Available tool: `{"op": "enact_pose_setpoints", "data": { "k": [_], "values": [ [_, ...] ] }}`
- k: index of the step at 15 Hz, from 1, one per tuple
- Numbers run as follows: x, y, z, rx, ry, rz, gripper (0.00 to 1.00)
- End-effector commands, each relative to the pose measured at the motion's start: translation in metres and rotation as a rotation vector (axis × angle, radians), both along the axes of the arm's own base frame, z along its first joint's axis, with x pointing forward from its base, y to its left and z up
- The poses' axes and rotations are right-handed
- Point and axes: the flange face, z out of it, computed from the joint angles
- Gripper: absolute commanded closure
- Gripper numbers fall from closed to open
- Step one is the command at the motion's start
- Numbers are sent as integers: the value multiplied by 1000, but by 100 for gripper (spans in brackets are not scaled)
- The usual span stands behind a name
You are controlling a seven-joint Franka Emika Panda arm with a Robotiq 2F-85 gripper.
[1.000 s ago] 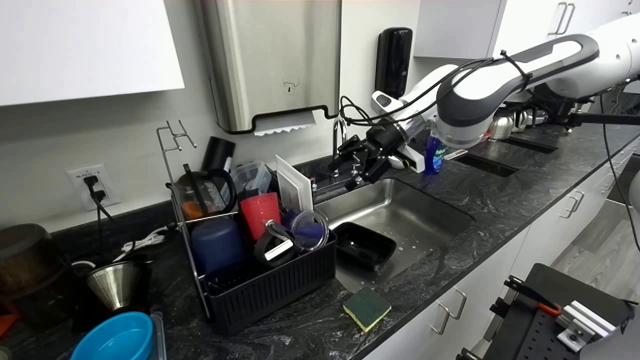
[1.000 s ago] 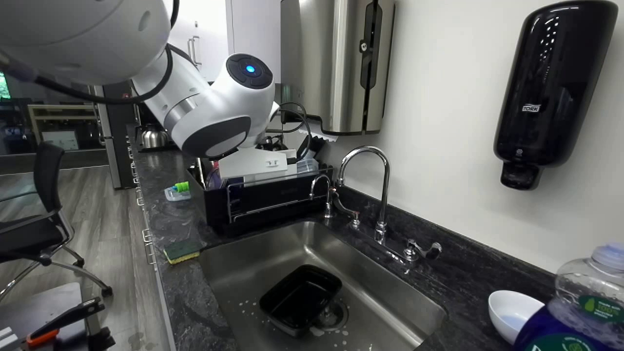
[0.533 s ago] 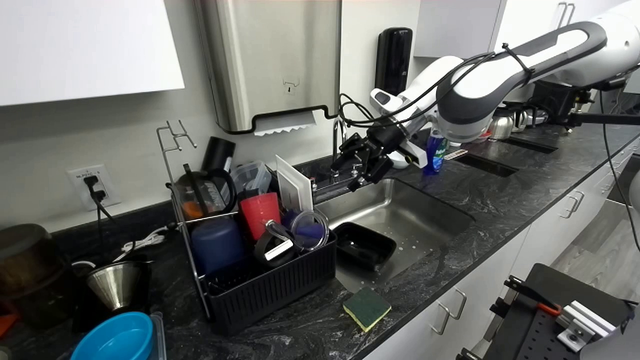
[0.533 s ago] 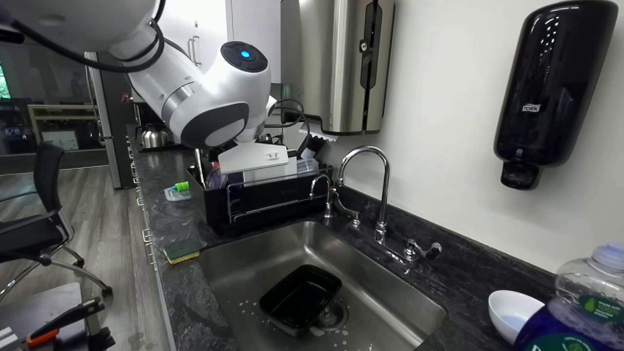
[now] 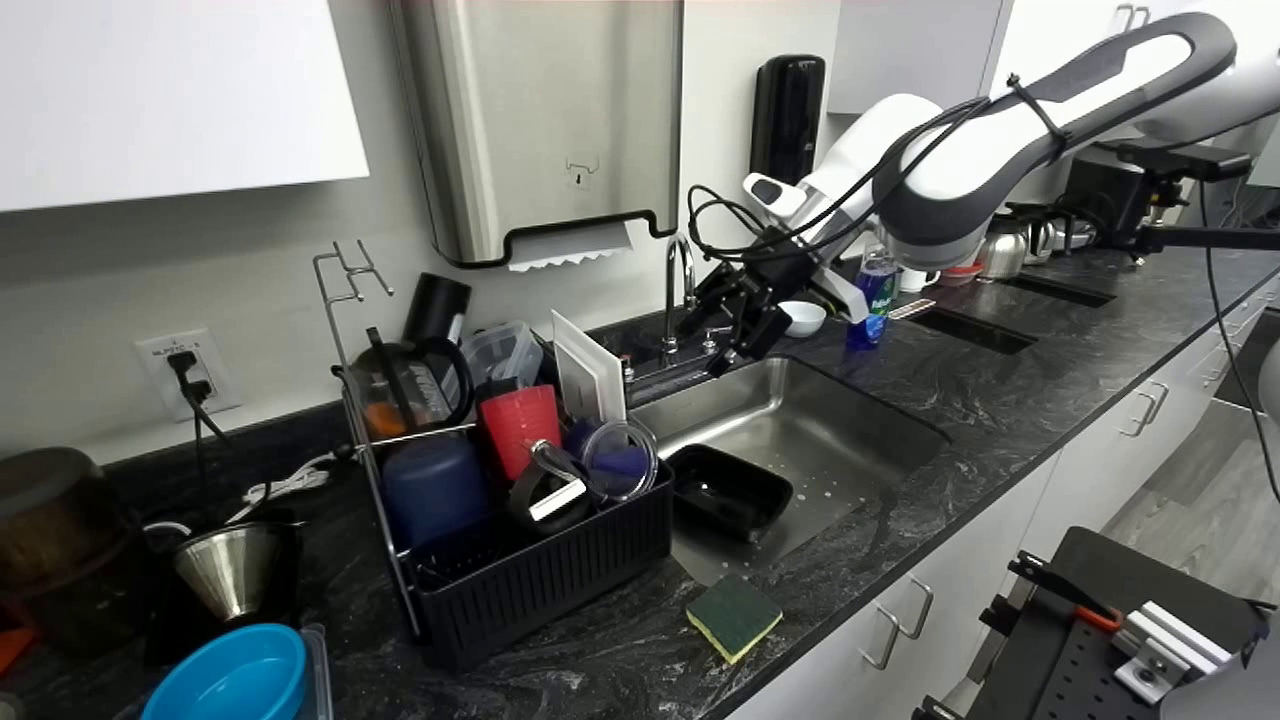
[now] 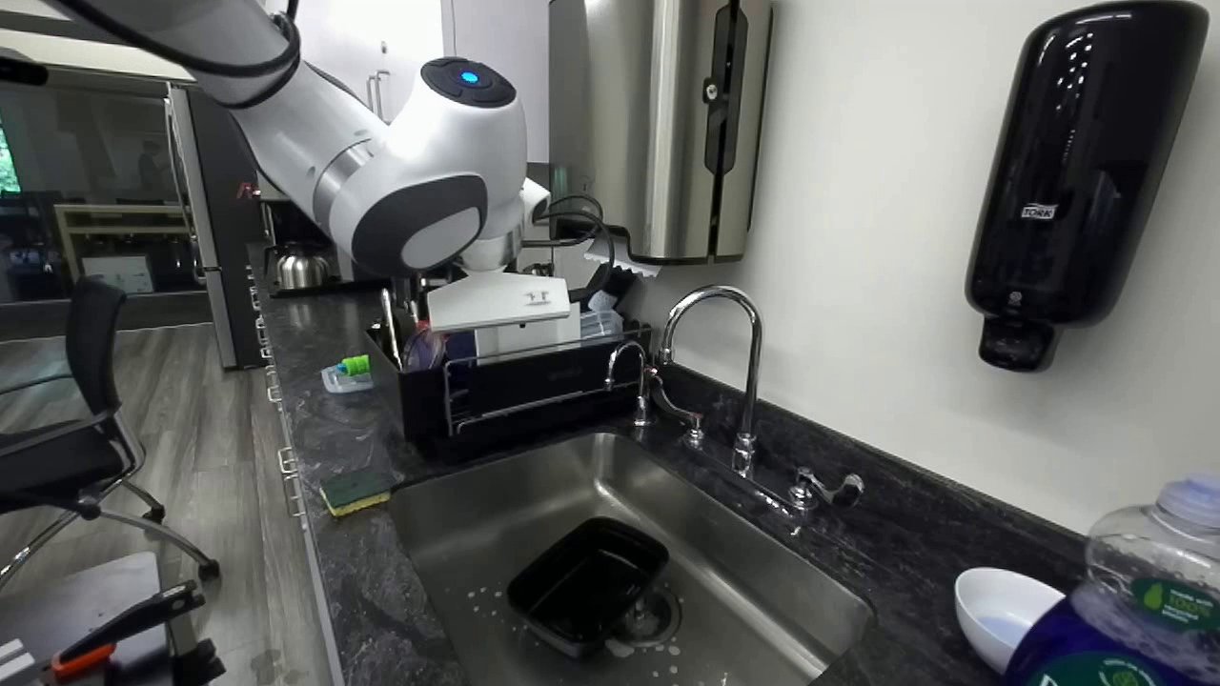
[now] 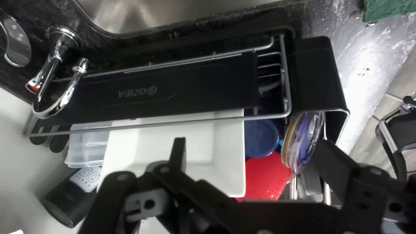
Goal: Take the silver butter knife out of the black lunchbox and put it on the dishrack
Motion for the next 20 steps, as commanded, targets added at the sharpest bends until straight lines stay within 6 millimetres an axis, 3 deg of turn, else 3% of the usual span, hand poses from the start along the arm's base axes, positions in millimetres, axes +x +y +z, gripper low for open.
{"op": "enact_pose_setpoints", "data": {
  "k": [1,12,20],
  "values": [
    [-3,-3,3,-73,25,-51,0],
    [-5,-3,10,-74,72,-112,0],
    [-7,-20,9,-48,137,-223,0]
  ]
}}
